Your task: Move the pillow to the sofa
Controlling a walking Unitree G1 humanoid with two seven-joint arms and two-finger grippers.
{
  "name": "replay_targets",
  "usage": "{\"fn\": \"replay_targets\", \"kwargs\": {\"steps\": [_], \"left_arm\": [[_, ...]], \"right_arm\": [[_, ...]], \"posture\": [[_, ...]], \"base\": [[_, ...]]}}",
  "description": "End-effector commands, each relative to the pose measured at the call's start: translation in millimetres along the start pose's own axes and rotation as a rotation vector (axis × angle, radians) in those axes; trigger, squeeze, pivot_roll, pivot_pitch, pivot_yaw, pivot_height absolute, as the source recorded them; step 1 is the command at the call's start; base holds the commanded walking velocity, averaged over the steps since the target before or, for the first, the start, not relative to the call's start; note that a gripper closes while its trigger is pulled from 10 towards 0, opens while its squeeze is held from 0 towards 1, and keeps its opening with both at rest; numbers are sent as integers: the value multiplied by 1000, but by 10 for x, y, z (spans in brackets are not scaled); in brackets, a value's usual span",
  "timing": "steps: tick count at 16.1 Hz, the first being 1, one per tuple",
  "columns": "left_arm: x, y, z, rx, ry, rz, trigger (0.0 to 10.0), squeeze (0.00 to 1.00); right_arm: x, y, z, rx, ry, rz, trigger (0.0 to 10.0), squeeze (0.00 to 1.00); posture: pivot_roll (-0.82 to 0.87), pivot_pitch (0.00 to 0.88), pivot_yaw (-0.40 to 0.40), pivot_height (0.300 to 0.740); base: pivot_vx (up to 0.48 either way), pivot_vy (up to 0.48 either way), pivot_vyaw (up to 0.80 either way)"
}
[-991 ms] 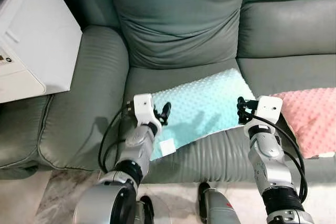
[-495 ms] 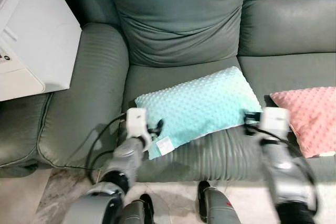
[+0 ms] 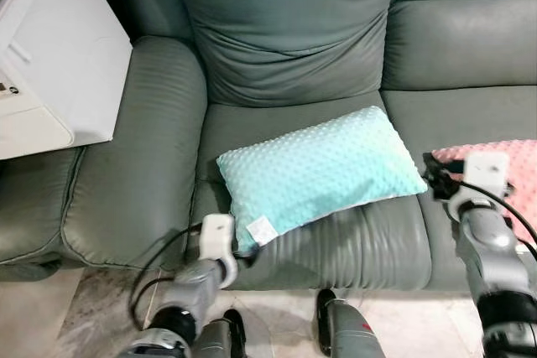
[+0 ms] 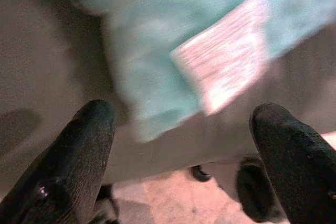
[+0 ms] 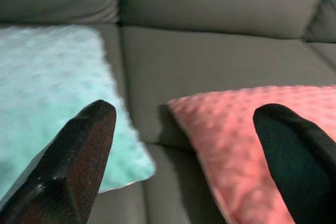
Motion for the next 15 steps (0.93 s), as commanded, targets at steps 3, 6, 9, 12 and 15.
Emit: {"fn": "replay_targets", "kwargs": {"steps": [3,6,9,12,15], "left_arm": [[-12,-131,35,-78,-8,-10,10000,0],[4,-72,38,-86,-17,-25,10000,0],[4,-40,53,-95,-20,-33,10000,0],[-11,-14,64,-98,-19,-40,10000,0],[-11,-14,64,-98,-19,-40,10000,0]], "right_arm": [[65,-170,-61,-101,67,76,10000,0],[152,-177,-108,-134,43,122,10000,0],[208,-141,-154,-128,34,98,10000,0],[212,-146,-169,-139,52,76,10000,0],[212,-146,-169,-139,52,76,10000,0]], "posture": [[-125,315,121,740],[-109,323,133,740],[-81,334,150,740],[-63,342,159,740],[-63,342,159,740]], "base": [[0,0,0],[0,0,0],[0,0,0],[0,0,0],[0,0,0]]}}
Point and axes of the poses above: a point about 5 cm out from each wrist's last joint towards the gripper, its own z axis pointing back from the gripper into the wrist, its own y axis along the axis of the wrist's last joint, x = y × z, the point moved 3 cm from there along -z, pointing out of the wrist towards the gripper
